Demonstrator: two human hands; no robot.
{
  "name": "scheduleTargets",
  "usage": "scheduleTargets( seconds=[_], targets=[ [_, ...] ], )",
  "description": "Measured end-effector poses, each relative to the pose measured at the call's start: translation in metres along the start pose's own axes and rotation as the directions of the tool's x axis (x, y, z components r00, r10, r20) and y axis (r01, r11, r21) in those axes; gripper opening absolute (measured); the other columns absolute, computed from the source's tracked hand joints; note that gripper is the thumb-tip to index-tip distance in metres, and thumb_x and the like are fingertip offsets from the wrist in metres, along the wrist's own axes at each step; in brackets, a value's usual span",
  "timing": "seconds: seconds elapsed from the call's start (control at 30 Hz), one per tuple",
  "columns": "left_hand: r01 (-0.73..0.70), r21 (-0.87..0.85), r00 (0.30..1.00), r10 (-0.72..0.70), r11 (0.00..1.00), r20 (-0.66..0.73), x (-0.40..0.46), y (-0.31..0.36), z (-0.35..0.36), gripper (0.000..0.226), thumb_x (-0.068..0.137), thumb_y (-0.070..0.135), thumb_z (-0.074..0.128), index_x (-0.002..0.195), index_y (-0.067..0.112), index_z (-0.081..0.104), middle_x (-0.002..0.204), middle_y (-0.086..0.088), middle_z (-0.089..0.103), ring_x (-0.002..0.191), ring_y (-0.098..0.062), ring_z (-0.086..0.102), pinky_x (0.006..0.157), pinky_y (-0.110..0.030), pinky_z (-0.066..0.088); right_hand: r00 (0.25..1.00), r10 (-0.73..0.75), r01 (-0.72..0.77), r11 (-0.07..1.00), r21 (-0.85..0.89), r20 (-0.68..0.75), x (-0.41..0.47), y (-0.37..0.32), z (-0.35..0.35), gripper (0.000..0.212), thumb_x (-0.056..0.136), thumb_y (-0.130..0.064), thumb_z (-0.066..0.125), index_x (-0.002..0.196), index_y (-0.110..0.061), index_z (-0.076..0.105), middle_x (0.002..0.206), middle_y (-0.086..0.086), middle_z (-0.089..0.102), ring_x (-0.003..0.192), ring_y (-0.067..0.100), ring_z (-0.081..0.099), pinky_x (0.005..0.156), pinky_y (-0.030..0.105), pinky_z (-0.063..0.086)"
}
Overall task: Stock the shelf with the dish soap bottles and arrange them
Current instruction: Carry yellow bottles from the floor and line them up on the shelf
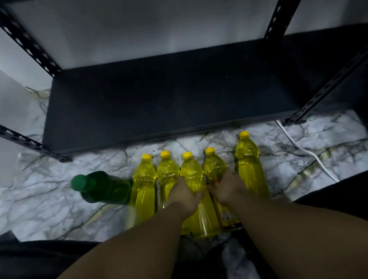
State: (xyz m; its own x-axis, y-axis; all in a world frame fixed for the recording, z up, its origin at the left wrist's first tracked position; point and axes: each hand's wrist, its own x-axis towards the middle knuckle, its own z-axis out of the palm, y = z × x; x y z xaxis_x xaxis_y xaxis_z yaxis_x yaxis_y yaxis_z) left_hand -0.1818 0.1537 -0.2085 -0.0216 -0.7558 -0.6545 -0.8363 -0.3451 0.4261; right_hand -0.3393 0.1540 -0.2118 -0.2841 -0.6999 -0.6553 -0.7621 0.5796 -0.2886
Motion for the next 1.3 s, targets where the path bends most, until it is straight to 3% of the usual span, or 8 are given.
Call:
scheduleTargets(
  seconds=[0.17, 0.3, 0.5, 0.77, 0.87, 1.0, 1.17, 1.3],
  targets=[
    [0.03, 0.048, 0.999, -0.031, 0.998, 0.028, 0.012, 0.012, 0.005, 0.081, 0.096, 0.041, 0.073, 0.155, 0.005, 0.031, 0.15, -0.017, 0.054, 0.137, -0.035, 0.054, 0.105, -0.04, 0.048, 0.995, 0.099, -0.095, 0.988, -0.118, 0.026, 0.011, 0.01, 0.001, 0.075, 0.094, -0.044, 0.069, 0.152, -0.01, 0.034, 0.145, 0.017, 0.054, 0.132, 0.036, 0.054, 0.101, 0.04, 0.051],
    [0.076, 0.172, 0.989, -0.096, 0.982, 0.112, 0.013, 0.027, 0.001, 0.106, 0.095, 0.047, 0.075, 0.161, -0.007, 0.012, 0.16, -0.024, 0.037, 0.144, -0.037, 0.045, 0.109, -0.041, 0.048, 0.985, 0.132, -0.112, 0.978, -0.174, 0.108, 0.013, 0.016, -0.008, 0.062, 0.091, -0.038, 0.074, 0.141, -0.008, 0.05, 0.139, 0.017, 0.06, 0.127, 0.035, 0.058, 0.096, 0.039, 0.055],
    [0.091, 0.182, 0.977, -0.123, 0.979, 0.172, 0.005, 0.03, 0.003, 0.091, 0.094, 0.049, 0.075, 0.156, -0.001, 0.031, 0.158, -0.022, 0.038, 0.145, -0.035, 0.042, 0.111, -0.041, 0.046, 0.983, 0.078, -0.057, 0.99, -0.13, 0.168, 0.011, 0.025, -0.011, 0.055, 0.091, -0.039, 0.075, 0.132, -0.006, 0.058, 0.133, 0.018, 0.063, 0.119, 0.034, 0.063, 0.08, 0.032, 0.049],
    [0.133, 0.067, 0.949, -0.146, 0.989, 0.279, 0.002, 0.026, 0.017, 0.117, 0.102, 0.032, 0.069, 0.158, 0.002, -0.03, 0.154, -0.024, 0.048, 0.132, -0.037, 0.058, 0.098, -0.04, 0.053, 0.973, 0.018, -0.059, 0.983, 0.172, 0.231, 0.008, 0.031, -0.004, 0.079, 0.088, -0.031, 0.079, 0.152, -0.004, 0.042, 0.144, 0.019, 0.056, 0.129, 0.035, 0.058, 0.102, 0.047, 0.051],
    [0.19, 0.044, 0.962, -0.195, 0.981, 0.193, 0.005, 0.024, 0.024, 0.117, 0.098, 0.036, 0.074, 0.161, -0.001, -0.018, 0.164, -0.023, 0.032, 0.146, -0.037, 0.043, 0.11, -0.04, 0.046, 0.977, 0.027, -0.058, 0.988, 0.142, 0.209, 0.011, 0.035, 0.003, 0.073, 0.089, -0.034, 0.077, 0.148, -0.005, 0.045, 0.14, 0.018, 0.059, 0.125, 0.034, 0.059, 0.099, 0.041, 0.052],
    [0.174, 0.255, 0.972, -0.208, 0.951, 0.113, 0.009, 0.019, 0.034, 0.109, 0.095, 0.058, 0.068, 0.159, -0.008, 0.01, 0.165, -0.021, 0.028, 0.152, -0.034, 0.029, 0.118, -0.038, 0.034, 0.979, 0.086, -0.097, 0.994, 0.053, 0.185, 0.014, 0.037, 0.006, 0.067, 0.086, -0.041, 0.08, 0.137, -0.007, 0.054, 0.139, 0.017, 0.059, 0.124, 0.034, 0.06, 0.09, 0.036, 0.051],
    [0.252, -0.151, 0.964, -0.234, 0.956, 0.13, 0.02, 0.01, 0.04, 0.109, 0.08, 0.03, 0.091, 0.153, -0.005, 0.018, 0.153, -0.02, 0.044, 0.14, -0.033, 0.049, 0.107, -0.041, 0.049, 0.976, 0.05, -0.1, 0.968, 0.232, 0.21, 0.023, 0.045, 0.01, 0.098, 0.075, -0.04, 0.091, 0.151, -0.005, 0.039, 0.147, 0.018, 0.054, 0.13, 0.034, 0.057, 0.098, 0.039, 0.051],
    [0.268, -0.217, 0.958, -0.235, 0.939, 0.166, 0.026, 0.005, 0.038, 0.091, 0.064, 0.019, 0.1, 0.14, 0.001, 0.052, 0.135, -0.014, 0.064, 0.122, -0.031, 0.065, 0.095, -0.039, 0.058, 0.979, 0.048, -0.094, 0.968, 0.232, 0.197, 0.025, 0.049, 0.012, 0.089, 0.073, -0.042, 0.091, 0.143, -0.006, 0.05, 0.139, 0.016, 0.06, 0.122, 0.033, 0.062, 0.088, 0.036, 0.052]
  ],
)
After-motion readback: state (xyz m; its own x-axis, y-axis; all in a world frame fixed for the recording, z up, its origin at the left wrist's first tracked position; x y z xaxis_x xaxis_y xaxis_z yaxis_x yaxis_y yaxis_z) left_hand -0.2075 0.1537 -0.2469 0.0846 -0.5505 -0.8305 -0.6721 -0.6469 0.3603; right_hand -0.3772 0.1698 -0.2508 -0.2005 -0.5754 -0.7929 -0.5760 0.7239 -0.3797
